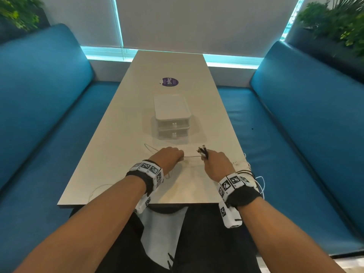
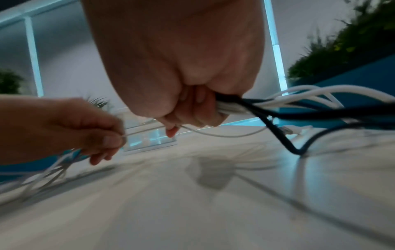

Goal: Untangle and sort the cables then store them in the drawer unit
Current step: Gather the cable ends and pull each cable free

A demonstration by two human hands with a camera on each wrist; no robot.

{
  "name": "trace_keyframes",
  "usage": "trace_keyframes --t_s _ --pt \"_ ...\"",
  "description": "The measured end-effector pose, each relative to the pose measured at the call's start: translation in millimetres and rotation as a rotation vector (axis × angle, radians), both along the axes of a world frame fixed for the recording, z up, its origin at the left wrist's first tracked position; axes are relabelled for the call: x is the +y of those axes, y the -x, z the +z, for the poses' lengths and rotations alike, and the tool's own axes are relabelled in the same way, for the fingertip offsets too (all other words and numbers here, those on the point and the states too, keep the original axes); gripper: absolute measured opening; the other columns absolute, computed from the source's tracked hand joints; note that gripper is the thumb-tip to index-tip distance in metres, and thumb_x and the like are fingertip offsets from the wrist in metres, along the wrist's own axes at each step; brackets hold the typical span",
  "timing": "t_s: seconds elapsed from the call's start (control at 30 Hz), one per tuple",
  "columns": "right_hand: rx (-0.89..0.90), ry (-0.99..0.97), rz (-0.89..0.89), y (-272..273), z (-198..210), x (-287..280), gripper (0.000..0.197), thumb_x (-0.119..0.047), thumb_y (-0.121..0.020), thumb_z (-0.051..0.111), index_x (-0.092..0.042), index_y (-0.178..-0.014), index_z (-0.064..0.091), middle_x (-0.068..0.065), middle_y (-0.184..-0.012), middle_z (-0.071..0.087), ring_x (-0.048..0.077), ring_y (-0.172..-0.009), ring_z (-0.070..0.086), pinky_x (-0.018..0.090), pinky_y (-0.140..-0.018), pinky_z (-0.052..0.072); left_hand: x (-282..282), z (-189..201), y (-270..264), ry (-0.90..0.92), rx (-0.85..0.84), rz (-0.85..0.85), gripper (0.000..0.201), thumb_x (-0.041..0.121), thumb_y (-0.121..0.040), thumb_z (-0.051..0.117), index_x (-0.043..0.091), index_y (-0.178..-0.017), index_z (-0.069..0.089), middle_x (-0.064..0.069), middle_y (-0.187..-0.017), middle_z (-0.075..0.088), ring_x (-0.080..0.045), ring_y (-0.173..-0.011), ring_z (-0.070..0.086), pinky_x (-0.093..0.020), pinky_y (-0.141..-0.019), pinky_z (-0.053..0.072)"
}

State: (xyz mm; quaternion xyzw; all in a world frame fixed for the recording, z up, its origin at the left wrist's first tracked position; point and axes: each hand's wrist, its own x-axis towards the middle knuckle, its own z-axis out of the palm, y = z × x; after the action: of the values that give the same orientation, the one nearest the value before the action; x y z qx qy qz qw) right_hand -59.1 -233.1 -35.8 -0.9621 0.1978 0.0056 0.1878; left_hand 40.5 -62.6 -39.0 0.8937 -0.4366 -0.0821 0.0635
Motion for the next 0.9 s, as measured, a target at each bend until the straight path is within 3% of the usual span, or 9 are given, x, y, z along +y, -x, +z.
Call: trace_keyframes --t_s 0.17,0.3,0.43,0.53,0.67,0.77,0.83,0.9 --pt "0.022 0.106 -0.113 0.5 1.6 -13.9 0.022 -0.023 -0.102 0.040 -0.016 -0.108 0.060 0.008 -0.095 0.063 0.028 -0.082 0.063 0.039 -0.075 0.054 11.4 -1.1 -6.5 -0.069 -0.109 0.035 0.023 0.024 -0.107 0.035 0.022 -0.108 0.058 0.000 -0.096 0.064 -0.024 -0.087 0.059 -0.035 -0.082 0.036" --pt "-0.047 0.028 -0.122 -2.1 2.6 -9.4 0.027 -0.027 -0.103 0.039 -0.013 -0.112 0.061 0.012 -0.099 0.066 0.031 -0.085 0.064 0.041 -0.077 0.055 10.4 -2.0 -3.3 -0.102 -0.067 0.070 0.024 0.028 -0.107 0.033 0.020 -0.108 0.056 -0.005 -0.089 0.064 -0.026 -0.074 0.054 -0.033 -0.068 0.038" --pt "-0.172 -0.032 0.018 -7.4 4.5 13.7 0.028 -0.026 -0.103 0.043 -0.011 -0.117 0.062 0.016 -0.100 0.070 0.035 -0.088 0.066 0.039 -0.075 0.052 -4.0 5.0 5.5 -0.107 -0.061 0.048 0.026 0.031 -0.107 0.035 0.020 -0.110 0.058 -0.005 -0.083 0.057 -0.028 -0.074 0.054 -0.032 -0.066 0.040" --pt "-0.111 -0.055 0.135 -6.8 1.1 24.3 0.026 -0.020 -0.101 0.046 -0.008 -0.119 0.062 0.016 -0.105 0.070 0.034 -0.096 0.065 0.033 -0.073 0.045 -12.6 11.1 7.5 -0.062 -0.057 0.019 0.033 0.035 -0.107 0.035 0.019 -0.112 0.063 -0.010 -0.093 0.066 -0.031 -0.081 0.063 -0.035 -0.070 0.048" --pt "-0.116 -0.104 0.131 -10.0 -1.6 20.2 0.024 -0.022 -0.102 0.047 -0.011 -0.116 0.063 0.015 -0.106 0.071 0.035 -0.097 0.064 0.037 -0.076 0.047 -11.7 13.9 2.9 -0.037 -0.122 -0.037 0.032 0.034 -0.107 0.035 0.017 -0.109 0.061 -0.006 -0.094 0.068 -0.030 -0.085 0.065 -0.039 -0.077 0.048" --pt "-0.120 -0.063 0.048 -11.5 -1.5 5.5 0.025 -0.023 -0.102 0.045 -0.015 -0.116 0.064 0.013 -0.105 0.072 0.033 -0.095 0.065 0.037 -0.079 0.050 -3.4 13.7 -2.8 -0.106 -0.146 -0.006 0.024 0.028 -0.107 0.036 0.017 -0.103 0.057 -0.005 -0.099 0.068 -0.028 -0.088 0.061 -0.037 -0.082 0.039" --pt "-0.095 -0.014 -0.061 -10.4 -2.3 -12.3 0.025 -0.024 -0.101 0.042 -0.018 -0.114 0.063 0.012 -0.103 0.071 0.032 -0.090 0.065 0.034 -0.074 0.047 6.6 11.3 -7.6 -0.131 -0.095 0.030 0.018 0.020 -0.106 0.036 0.021 -0.099 0.052 -0.005 -0.101 0.067 -0.026 -0.085 0.058 -0.037 -0.088 0.038" --pt "-0.060 0.020 -0.150 -6.4 -1.5 -24.1 0.026 -0.026 -0.101 0.041 -0.019 -0.113 0.063 0.011 -0.101 0.069 0.029 -0.082 0.061 0.032 -0.070 0.042 14.5 8.2 -10.6 -0.141 -0.068 0.049 0.019 0.014 -0.104 0.036 0.022 -0.104 0.053 -0.005 -0.104 0.066 -0.026 -0.089 0.059 -0.036 -0.087 0.039"
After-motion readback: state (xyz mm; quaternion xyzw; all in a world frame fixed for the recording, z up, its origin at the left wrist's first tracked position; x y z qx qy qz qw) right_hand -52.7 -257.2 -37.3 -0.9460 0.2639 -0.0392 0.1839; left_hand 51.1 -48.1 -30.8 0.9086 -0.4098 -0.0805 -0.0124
